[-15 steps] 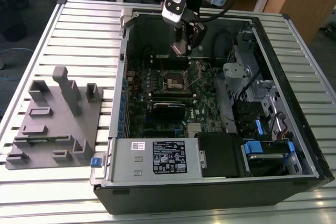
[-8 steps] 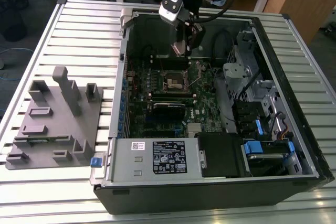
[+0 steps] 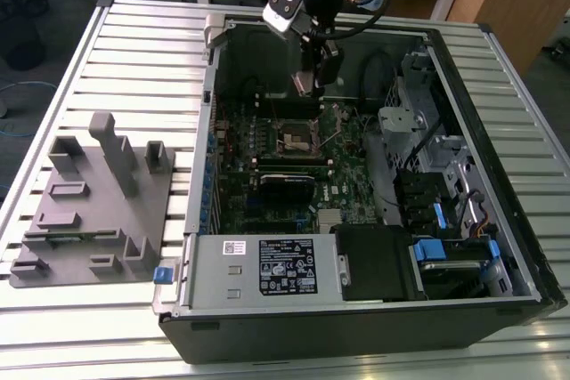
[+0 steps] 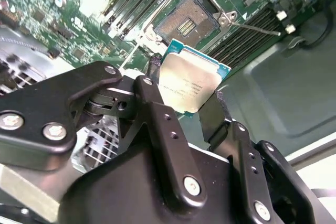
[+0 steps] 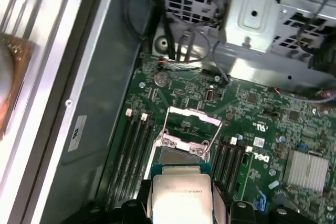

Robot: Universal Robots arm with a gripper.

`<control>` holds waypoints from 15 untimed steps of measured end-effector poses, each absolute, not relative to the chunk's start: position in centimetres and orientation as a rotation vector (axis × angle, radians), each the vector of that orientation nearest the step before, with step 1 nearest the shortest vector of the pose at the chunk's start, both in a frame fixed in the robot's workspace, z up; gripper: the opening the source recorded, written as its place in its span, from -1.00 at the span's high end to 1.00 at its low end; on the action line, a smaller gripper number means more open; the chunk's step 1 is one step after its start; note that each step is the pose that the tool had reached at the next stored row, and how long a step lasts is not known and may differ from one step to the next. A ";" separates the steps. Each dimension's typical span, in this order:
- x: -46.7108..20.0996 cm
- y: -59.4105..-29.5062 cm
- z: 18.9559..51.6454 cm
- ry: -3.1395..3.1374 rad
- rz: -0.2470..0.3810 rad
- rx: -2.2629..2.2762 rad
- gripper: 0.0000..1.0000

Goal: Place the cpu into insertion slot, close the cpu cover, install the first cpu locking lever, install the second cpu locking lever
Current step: 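Place the cpu into insertion slot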

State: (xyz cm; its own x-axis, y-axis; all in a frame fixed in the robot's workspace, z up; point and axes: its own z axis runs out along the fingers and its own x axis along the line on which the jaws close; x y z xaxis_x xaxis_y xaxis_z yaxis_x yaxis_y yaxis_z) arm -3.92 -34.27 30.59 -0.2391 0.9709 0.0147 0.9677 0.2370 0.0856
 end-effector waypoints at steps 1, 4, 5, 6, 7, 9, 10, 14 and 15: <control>-3.9 -34.3 30.6 2.420 0.118 1.933 -0.08; -3.9 -34.3 30.5 2.364 0.116 1.998 -0.08; -3.9 -34.3 30.5 2.345 0.115 2.019 -0.08; -3.9 -34.3 30.5 2.327 0.115 2.039 -0.08; -3.9 -34.3 30.5 2.308 0.114 2.060 -0.08; -3.9 -34.3 30.4 2.268 0.113 2.101 -0.08; -3.9 -34.3 30.4 2.249 0.112 2.121 -0.08; -3.9 -34.3 30.3 2.172 0.109 2.197 -0.08; -3.9 -34.3 30.3 2.165 0.109 2.203 -0.08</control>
